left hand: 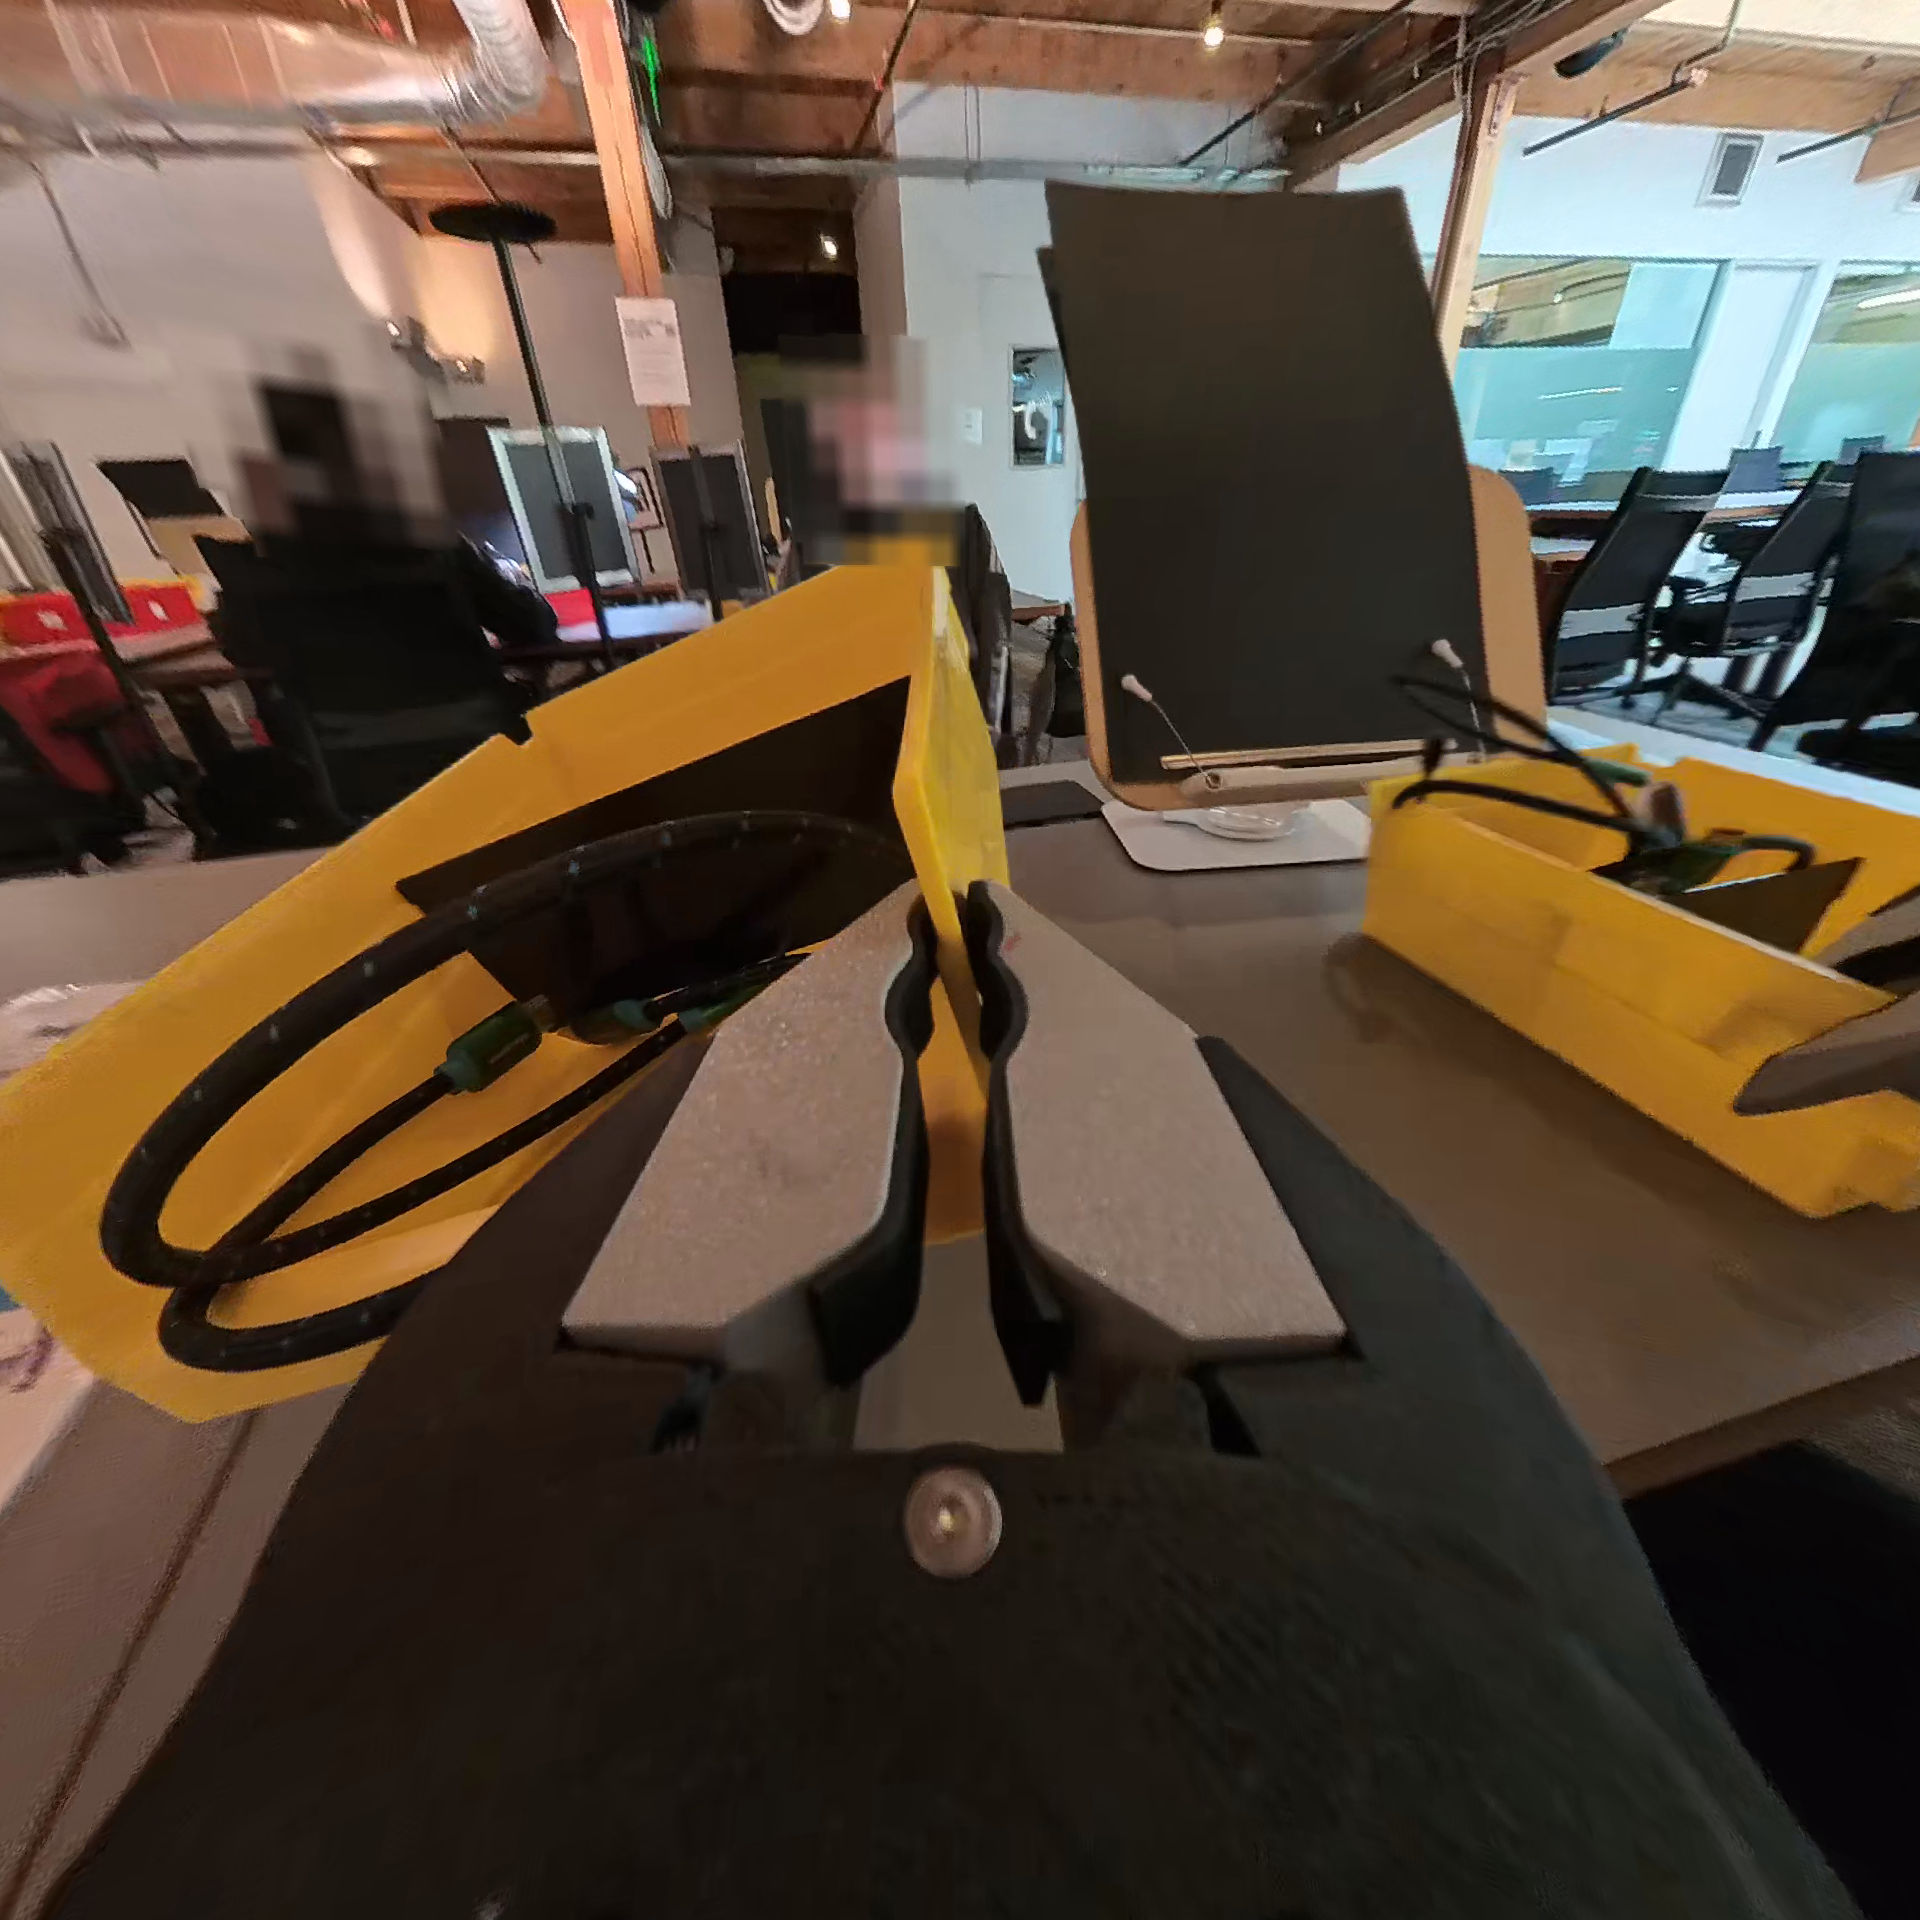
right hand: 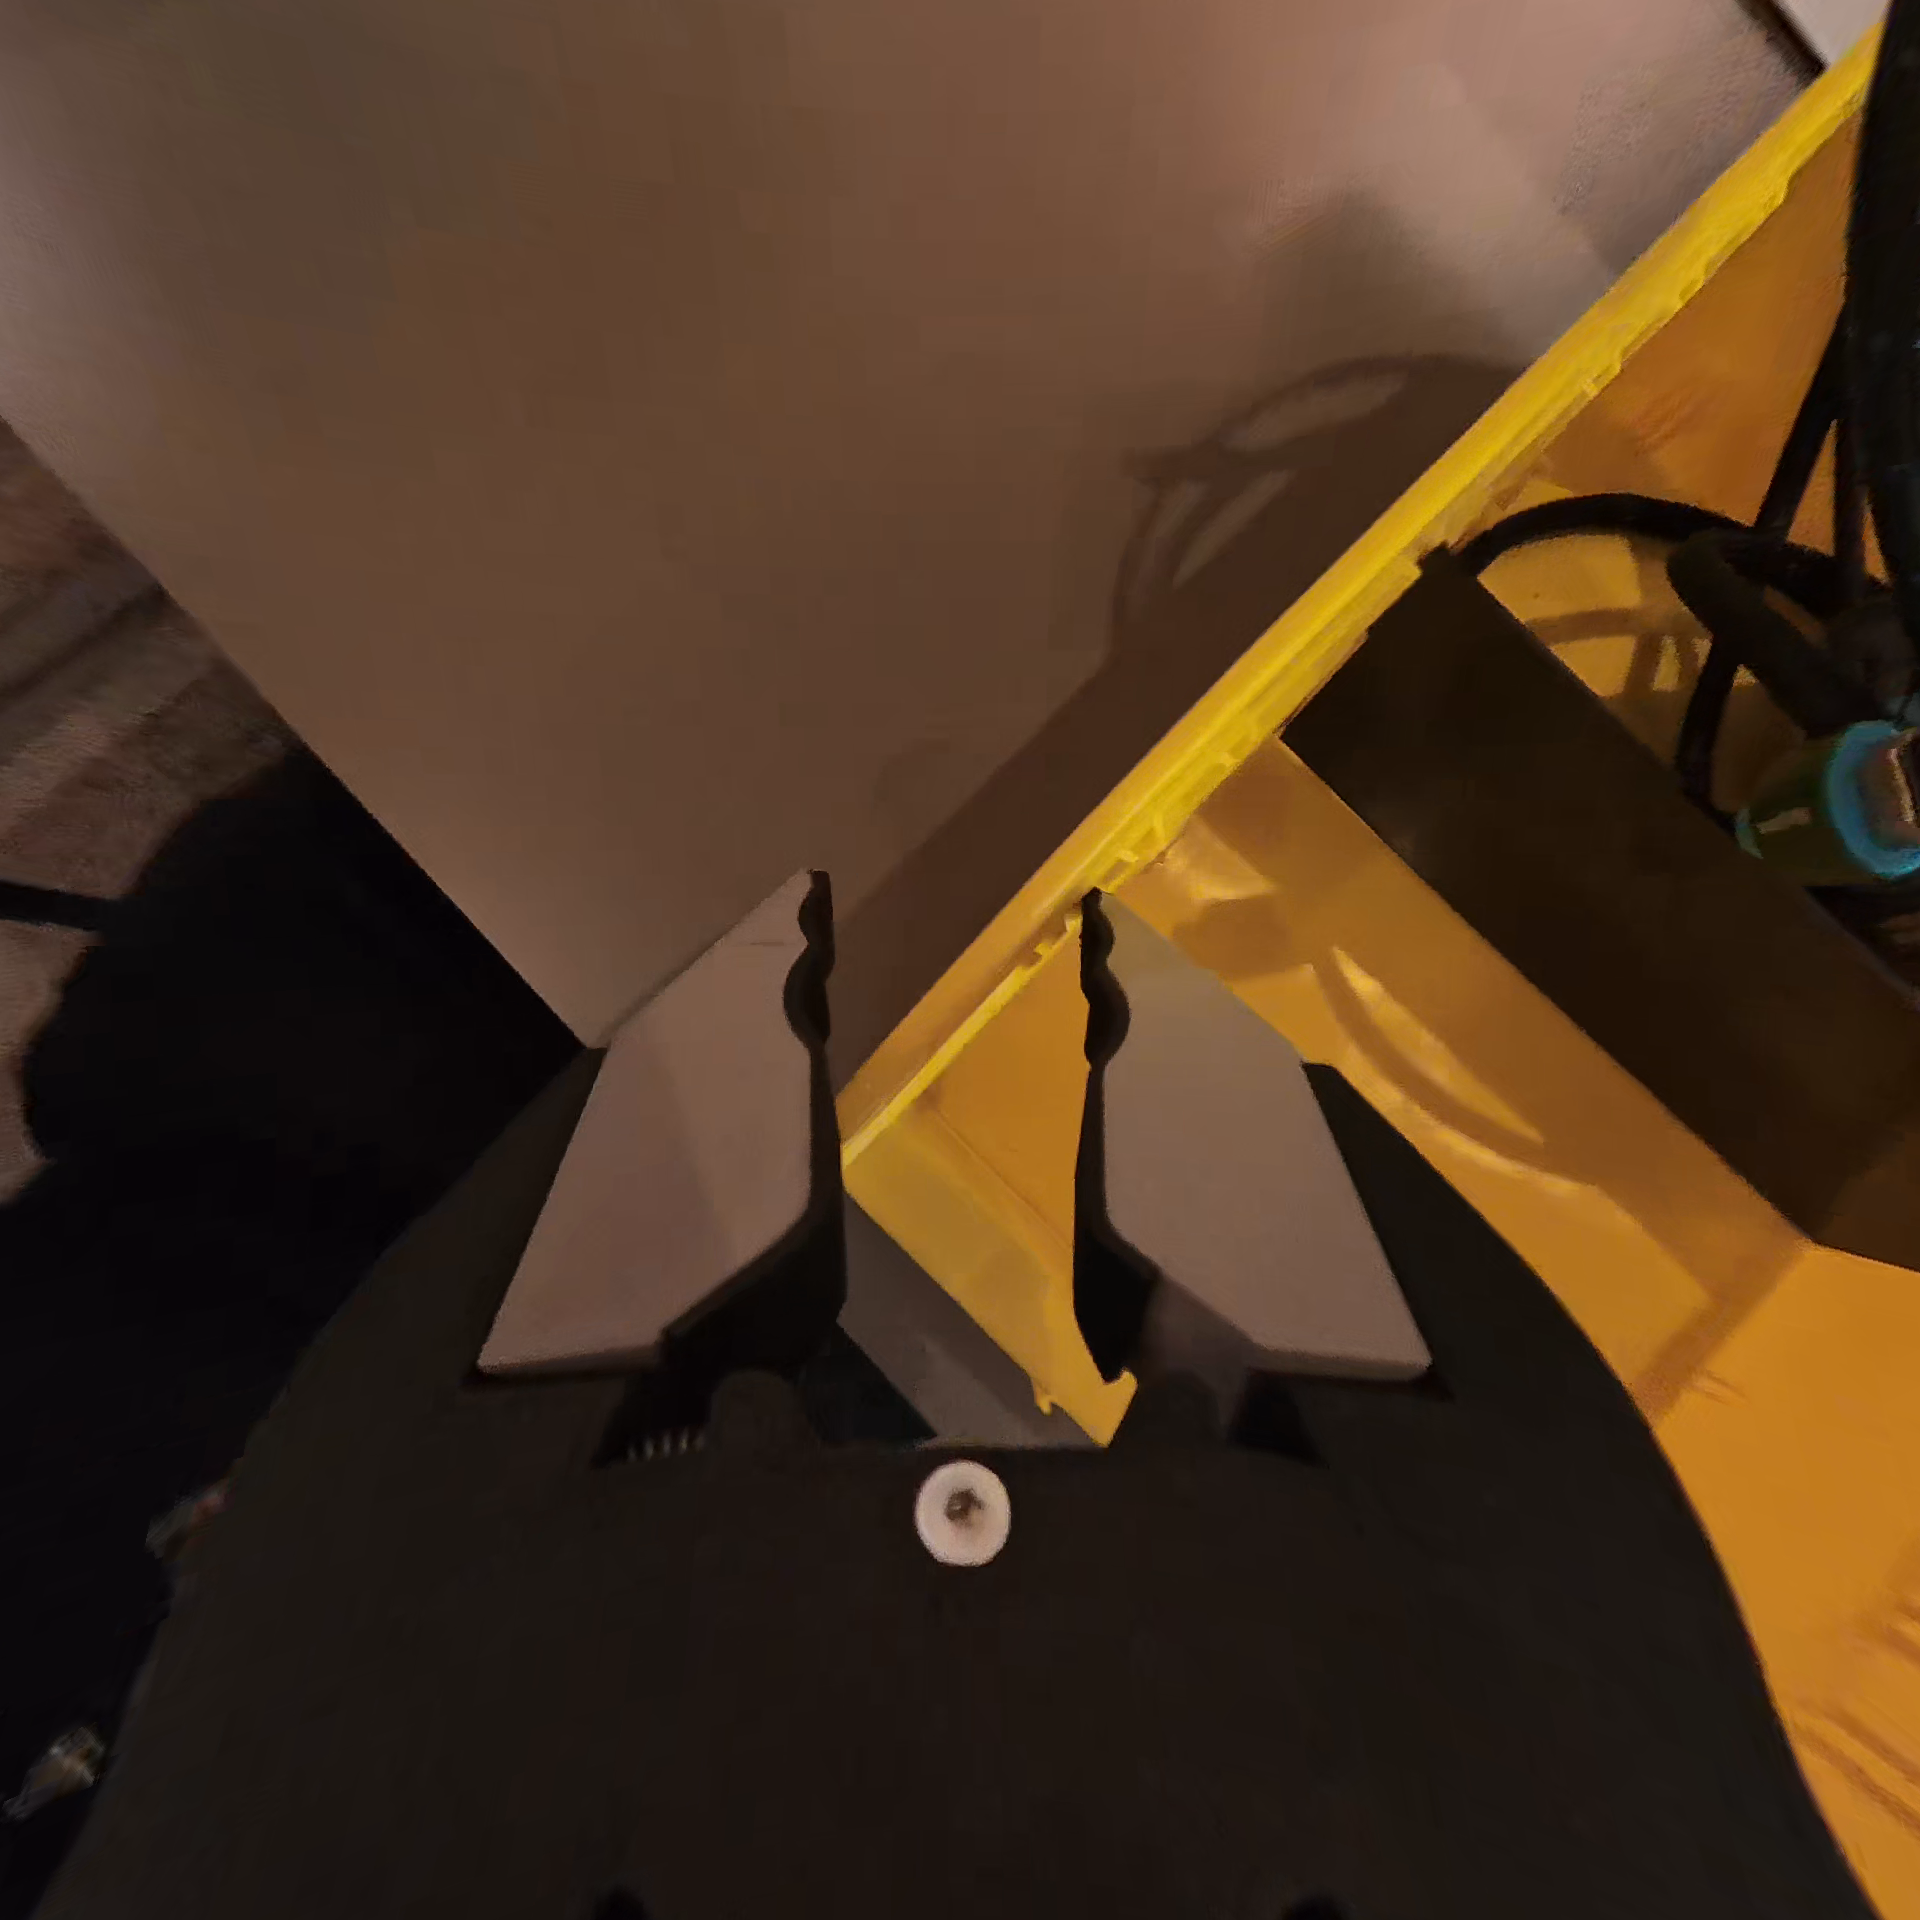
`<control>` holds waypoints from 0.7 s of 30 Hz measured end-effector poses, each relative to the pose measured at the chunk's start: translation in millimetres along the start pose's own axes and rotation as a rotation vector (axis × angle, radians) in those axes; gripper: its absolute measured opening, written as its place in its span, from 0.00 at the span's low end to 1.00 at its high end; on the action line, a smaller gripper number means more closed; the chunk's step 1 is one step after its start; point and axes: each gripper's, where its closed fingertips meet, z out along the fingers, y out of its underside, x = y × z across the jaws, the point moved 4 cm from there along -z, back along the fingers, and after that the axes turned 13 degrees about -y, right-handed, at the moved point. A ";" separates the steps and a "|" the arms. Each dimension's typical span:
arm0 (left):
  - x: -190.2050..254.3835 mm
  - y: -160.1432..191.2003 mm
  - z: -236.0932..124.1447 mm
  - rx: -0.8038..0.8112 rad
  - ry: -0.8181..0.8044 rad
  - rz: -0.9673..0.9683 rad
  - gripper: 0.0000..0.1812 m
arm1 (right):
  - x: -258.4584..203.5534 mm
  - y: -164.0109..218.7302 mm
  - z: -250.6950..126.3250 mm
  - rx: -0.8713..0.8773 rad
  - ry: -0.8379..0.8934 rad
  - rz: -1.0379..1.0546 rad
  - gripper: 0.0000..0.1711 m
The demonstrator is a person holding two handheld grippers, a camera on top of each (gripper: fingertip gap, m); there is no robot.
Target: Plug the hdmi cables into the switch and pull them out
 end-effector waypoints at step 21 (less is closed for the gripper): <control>132.7 -59.6 -60.4 0.233 0.249 0.205 0.01 | -80.8 -26.5 -132.0 0.397 -0.145 -0.404 0.20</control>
